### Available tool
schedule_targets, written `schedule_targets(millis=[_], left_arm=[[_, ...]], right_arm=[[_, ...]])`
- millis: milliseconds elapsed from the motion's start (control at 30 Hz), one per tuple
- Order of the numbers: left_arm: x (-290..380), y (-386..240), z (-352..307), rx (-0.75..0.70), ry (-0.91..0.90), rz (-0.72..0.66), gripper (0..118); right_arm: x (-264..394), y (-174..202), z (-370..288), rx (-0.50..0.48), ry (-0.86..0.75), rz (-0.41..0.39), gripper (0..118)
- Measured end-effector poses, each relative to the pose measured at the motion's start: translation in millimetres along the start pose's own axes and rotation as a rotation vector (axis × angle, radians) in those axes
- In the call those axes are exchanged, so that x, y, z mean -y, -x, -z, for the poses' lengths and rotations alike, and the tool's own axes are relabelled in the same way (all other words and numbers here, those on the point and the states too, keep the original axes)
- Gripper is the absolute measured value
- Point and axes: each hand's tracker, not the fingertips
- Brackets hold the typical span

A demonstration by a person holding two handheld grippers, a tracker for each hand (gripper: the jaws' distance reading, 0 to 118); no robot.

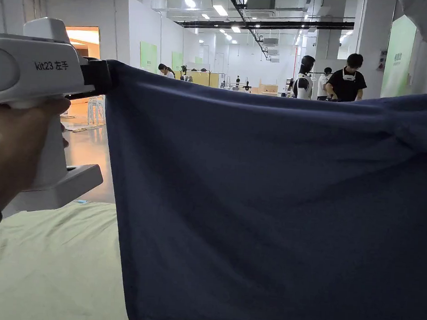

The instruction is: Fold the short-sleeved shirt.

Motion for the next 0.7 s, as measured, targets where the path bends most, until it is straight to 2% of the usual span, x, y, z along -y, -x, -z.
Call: schedule_targets(millis=[267,300,367,467,567,600,667,700], left_arm=[[29.0,-1.1,62.6,-0.037,0.049,0.017,5],[32.6,-0.8,70.1,-0.056,0.057,0.031,5],[40.3,0.3,82.9,-0.073,0.068,0.049,5],[58.6,7.1,97.8,-0.094,0.073,0.061,5],[68.5,17.6,116.9,-0.098,0.142,-0.037,5],[71.2,21.2,122.2,-0.099,0.150,-0.076,5],[76.0,19.8,135.6,-0.120,0.150,0.003,5],[77.4,19.1,140.6,-0.133,0.150,0.058,5]], right_arm=[[27.1,19.5,65.7,0.008,0.047,0.002,5],[27.6,28.1,60.9,0.037,0.061,-0.016,5],[33.4,41.2,61.6,0.030,0.044,-0.036,5],[37.8,54.2,76.7,0.014,0.082,-0.010,5],[38.7,69.3,89.0,0.043,0.077,-0.079,5],[36.3,56.7,77.9,0.035,0.076,-0.055,5],[36.2,56.4,77.8,0.041,0.078,-0.059,5],[45.2,57.2,115.1,0.011,0.092,-0.069,5]])
